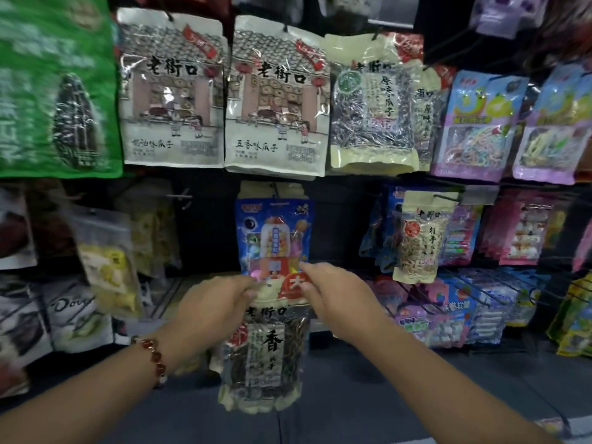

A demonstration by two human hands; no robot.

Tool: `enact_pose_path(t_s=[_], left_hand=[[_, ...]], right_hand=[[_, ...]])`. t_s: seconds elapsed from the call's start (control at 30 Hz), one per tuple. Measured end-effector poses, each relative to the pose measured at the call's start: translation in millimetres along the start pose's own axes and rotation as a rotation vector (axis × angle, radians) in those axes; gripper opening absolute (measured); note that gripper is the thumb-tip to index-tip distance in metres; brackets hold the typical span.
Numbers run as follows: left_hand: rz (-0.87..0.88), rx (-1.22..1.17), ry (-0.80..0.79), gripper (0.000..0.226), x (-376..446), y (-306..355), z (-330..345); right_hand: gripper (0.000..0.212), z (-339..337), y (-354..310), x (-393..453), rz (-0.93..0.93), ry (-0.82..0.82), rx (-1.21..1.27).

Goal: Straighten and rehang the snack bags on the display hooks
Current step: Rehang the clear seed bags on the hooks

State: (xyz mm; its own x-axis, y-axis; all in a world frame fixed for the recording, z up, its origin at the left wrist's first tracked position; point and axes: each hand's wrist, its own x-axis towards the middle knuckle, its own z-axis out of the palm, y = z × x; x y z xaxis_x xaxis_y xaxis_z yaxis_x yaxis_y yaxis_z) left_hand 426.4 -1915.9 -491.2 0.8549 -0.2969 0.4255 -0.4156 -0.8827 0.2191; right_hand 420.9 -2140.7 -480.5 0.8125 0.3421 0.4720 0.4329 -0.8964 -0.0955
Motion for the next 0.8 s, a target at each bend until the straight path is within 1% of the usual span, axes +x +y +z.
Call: enact_pose_path(t_s=[0.1, 0.23, 0.3, 0.37, 0.43, 0.53, 0.63, 0.7, 0.73, 0.77, 0.8], left_hand=[[-0.042, -0.004, 0.032, 0.031, 0, -23, -14], [-0.055, 0.009, 0.061, 0.031, 0, -40, -24], [-0.066, -0.006, 0.070, 0.032, 0, -47, -26], [-0.077, -0.015, 0.074, 0.031, 0, -53, -27], [-0.098, -0.025, 0.075, 0.028, 1, -59, -28], [-0.137, -0.046, 0.078, 0.027, 2, -66, -28], [-0.176, -0.071, 0.080, 0.025, 5, -69, -28], [-0.193, -0.086, 0.072, 0.024, 7, -70, -28], [-0.195, -0.087, 0.066, 0.025, 8, -70, -28], [-0.193, -0.083, 0.066, 0.026, 9, -71, -27], [-0.189, -0.078, 0.068, 0.027, 9, -72, -28]], right_hand=[[0.044, 10, 2, 27, 0.088, -0.037, 0.009], [0.043, 35, 14, 52, 0.266, -0.155, 0.036], [0.045, 54, 20, 63, 0.340, -0.190, 0.068], [0.057, 73, 23, 73, 0.419, -0.199, 0.147], [0.074, 91, 26, 81, 0.494, -0.192, 0.253], [0.098, 114, 30, 89, 0.624, -0.110, 0.453], [0.109, 129, 34, 95, 0.725, -0.017, 0.699], [0.106, 136, 37, 98, 0.778, 0.055, 0.796], [0.097, 140, 40, 100, 0.796, 0.090, 0.794], [0.079, 143, 43, 101, 0.808, 0.114, 0.779], [0.057, 145, 45, 102, 0.811, 0.125, 0.762]])
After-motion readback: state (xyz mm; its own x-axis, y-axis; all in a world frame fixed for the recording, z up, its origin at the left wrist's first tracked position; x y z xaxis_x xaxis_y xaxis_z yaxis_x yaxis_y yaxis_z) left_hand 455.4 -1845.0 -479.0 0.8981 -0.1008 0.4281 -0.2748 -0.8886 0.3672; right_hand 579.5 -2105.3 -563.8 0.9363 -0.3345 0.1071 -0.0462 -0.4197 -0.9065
